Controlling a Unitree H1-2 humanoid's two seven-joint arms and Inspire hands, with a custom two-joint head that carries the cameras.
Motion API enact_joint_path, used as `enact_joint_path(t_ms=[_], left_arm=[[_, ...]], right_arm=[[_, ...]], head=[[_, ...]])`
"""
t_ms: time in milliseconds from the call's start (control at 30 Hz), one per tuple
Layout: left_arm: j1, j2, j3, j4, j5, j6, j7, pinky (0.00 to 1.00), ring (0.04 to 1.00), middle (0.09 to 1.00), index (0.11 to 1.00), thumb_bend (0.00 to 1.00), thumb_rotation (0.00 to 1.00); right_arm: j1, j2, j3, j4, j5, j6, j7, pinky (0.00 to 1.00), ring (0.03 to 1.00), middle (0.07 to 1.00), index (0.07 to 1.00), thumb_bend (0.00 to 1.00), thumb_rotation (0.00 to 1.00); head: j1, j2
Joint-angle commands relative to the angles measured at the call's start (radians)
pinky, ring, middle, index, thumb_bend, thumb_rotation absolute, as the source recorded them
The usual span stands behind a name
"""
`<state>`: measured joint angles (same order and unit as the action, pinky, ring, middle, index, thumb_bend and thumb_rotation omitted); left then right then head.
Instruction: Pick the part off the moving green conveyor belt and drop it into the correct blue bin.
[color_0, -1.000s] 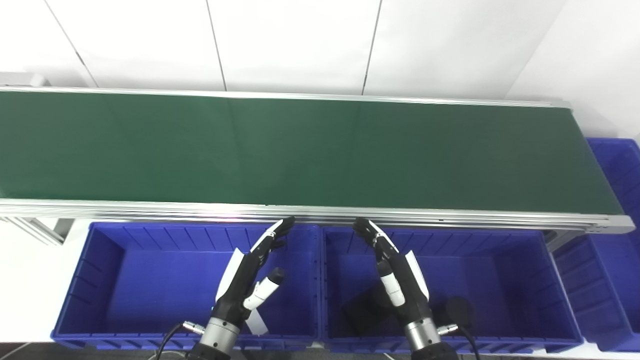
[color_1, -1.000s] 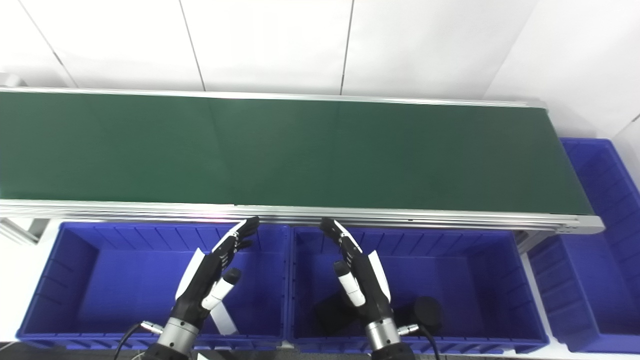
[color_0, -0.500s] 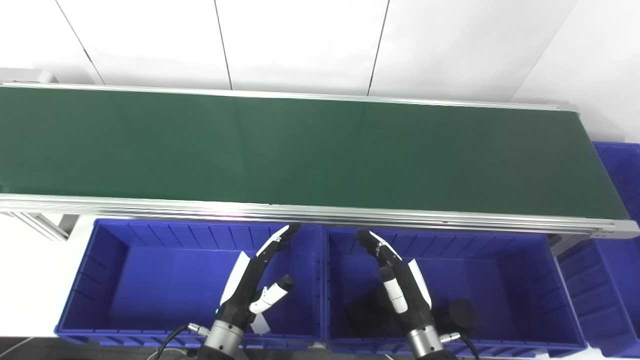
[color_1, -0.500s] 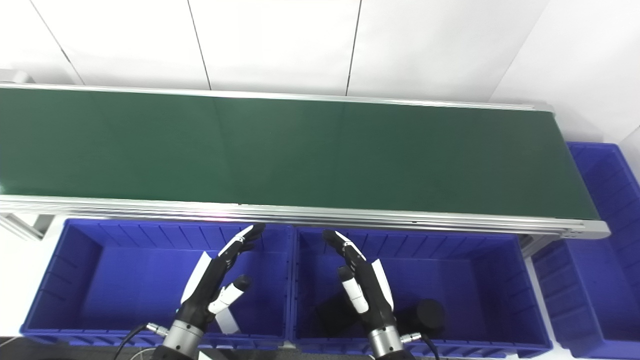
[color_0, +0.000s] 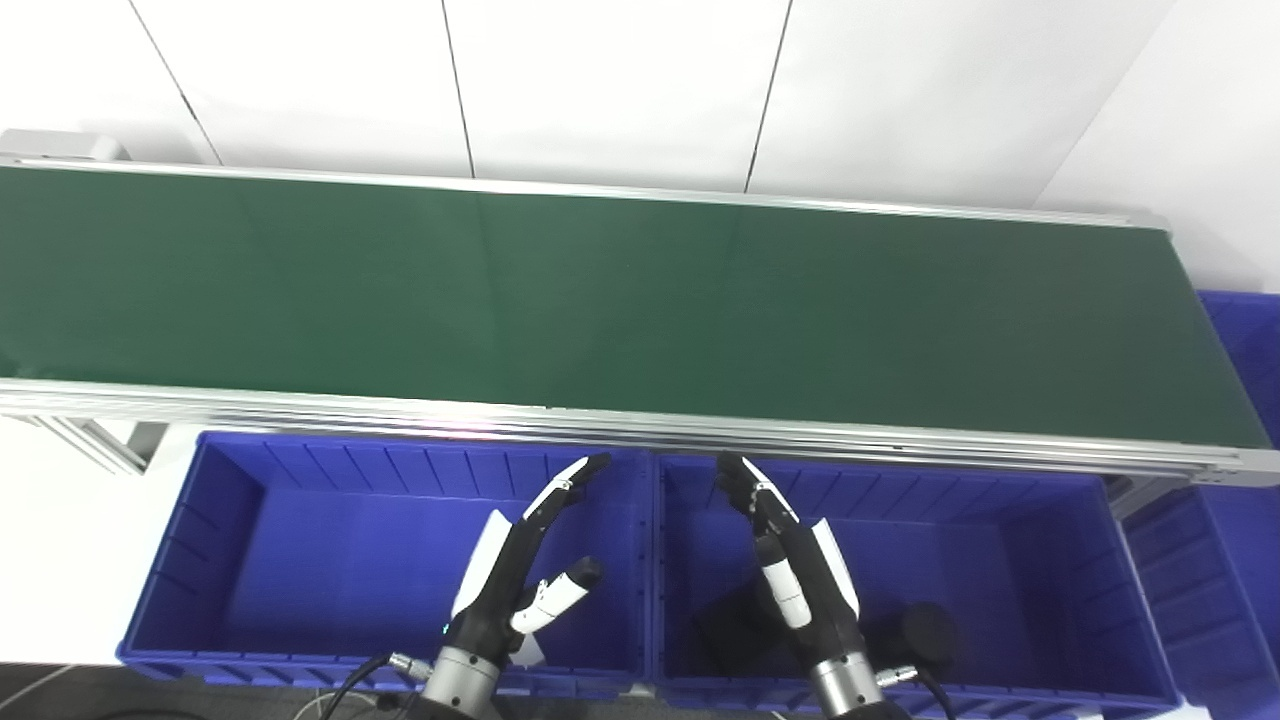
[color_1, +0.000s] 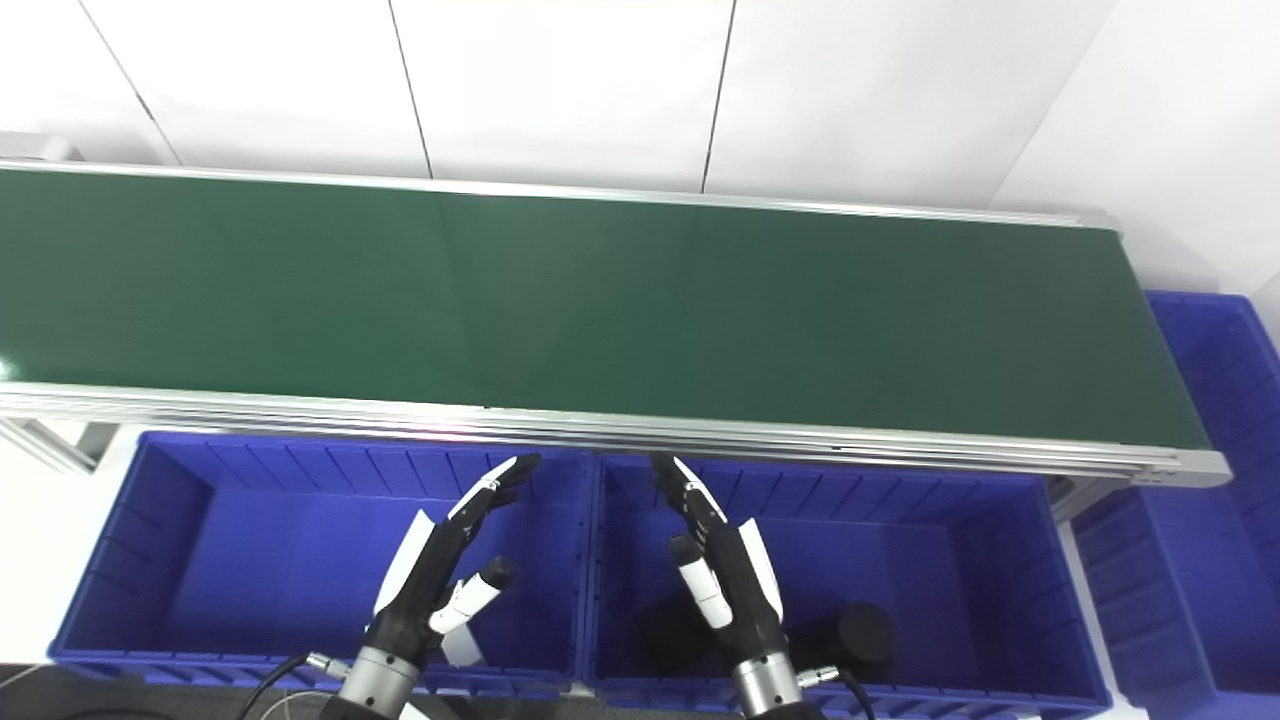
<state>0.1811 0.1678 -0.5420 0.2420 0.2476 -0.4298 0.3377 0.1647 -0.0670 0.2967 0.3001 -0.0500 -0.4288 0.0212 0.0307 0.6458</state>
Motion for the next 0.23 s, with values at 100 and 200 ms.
enact_joint_path(t_ms=[100,200], left_arm=[[-0.018,0.012,-0.015,-0.012,-0.004,-0.04,0.031,0.88,0.91,0.913,0.887,0.76,1.0],[-0.017,0.013,-0.018,-0.008,-0.012,-0.04,0.032,0.87,0.907,0.911,0.886,0.76,1.0]], right_arm=[[-0.011,0.007,0.012,-0.035,0.007,-0.041,0.015,0.95,0.935,0.938,0.938,0.75,1.0],[-0.013,0.002,0.02,-0.029,0.007,-0.041,0.02,0.96,0.945,0.946,0.946,0.74,1.0]], head=[[-0.003,-0.009],[-0.008,-0.016]])
